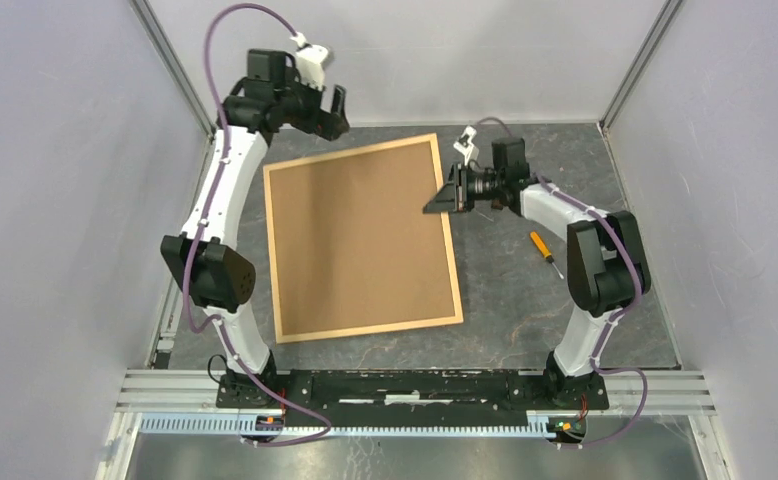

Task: Take the photo out of the frame

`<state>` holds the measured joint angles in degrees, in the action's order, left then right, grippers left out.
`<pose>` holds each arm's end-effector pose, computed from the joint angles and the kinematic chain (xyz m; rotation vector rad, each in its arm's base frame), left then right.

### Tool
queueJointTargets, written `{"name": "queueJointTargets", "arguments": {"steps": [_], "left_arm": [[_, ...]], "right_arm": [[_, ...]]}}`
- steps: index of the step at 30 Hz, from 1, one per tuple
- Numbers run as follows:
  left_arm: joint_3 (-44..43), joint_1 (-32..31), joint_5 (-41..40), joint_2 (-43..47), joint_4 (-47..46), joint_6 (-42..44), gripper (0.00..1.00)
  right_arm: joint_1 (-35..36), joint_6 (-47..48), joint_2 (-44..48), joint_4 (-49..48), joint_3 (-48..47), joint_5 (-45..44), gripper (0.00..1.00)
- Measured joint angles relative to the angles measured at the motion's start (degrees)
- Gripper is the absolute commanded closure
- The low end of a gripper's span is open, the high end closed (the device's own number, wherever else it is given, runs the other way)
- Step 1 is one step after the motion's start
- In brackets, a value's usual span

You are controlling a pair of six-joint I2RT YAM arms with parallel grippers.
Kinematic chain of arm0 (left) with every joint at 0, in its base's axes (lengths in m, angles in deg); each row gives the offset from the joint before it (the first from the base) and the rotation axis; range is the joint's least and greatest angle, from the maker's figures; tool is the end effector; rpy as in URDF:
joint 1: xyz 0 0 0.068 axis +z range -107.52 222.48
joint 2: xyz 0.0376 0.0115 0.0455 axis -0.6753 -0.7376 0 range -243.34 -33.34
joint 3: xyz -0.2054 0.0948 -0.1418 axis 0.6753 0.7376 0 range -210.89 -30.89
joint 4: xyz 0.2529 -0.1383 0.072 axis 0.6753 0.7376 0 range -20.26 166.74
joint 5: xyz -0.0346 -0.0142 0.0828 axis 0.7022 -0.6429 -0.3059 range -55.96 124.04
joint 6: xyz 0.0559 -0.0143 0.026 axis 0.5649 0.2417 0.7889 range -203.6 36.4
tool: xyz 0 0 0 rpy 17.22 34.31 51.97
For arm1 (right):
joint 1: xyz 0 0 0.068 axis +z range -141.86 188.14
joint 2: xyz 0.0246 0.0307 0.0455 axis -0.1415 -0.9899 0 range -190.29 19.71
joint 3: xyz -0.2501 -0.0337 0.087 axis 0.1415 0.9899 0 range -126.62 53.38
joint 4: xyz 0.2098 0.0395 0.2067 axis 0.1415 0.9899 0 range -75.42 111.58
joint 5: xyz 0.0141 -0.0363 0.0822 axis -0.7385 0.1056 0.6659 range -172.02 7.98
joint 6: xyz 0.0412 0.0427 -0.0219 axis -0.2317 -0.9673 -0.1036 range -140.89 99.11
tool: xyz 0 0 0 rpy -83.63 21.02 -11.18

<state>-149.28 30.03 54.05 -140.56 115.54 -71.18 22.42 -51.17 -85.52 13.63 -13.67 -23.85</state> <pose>0.4461 -0.1155 0.4055 0.6568 2.0557 -0.3794 0.4032 0.1452 0.1744 -0.2945 2.2582 1.5428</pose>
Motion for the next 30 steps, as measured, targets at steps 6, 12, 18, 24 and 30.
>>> {"name": "queueJointTargets", "arguments": {"steps": [6,12,18,24,30], "left_arm": [[-0.09,7.39,0.04,1.97,-1.42,-9.05,0.0],[1.7,12.87,-0.02,3.56,-3.06,-15.87,0.0],[2.01,18.78,-0.44,5.62,-5.64,-18.82,0.0],[2.01,23.08,-2.19,8.26,-7.23,-20.68,0.0],[3.21,25.97,-2.36,8.39,-7.43,-21.7,0.0]], "right_arm": [[0.0,12.5,2.29,16.72,-12.94,-5.03,1.0],[0.46,20.55,5.27,24.35,-21.38,-8.96,1.0],[1.84,26.69,9.31,24.96,-25.22,-13.09,1.0],[4.9,33.29,15.15,19.65,-24.33,-20.72,1.0],[8.44,46.77,22.71,9.57,-15.56,-32.33,1.0]]}}
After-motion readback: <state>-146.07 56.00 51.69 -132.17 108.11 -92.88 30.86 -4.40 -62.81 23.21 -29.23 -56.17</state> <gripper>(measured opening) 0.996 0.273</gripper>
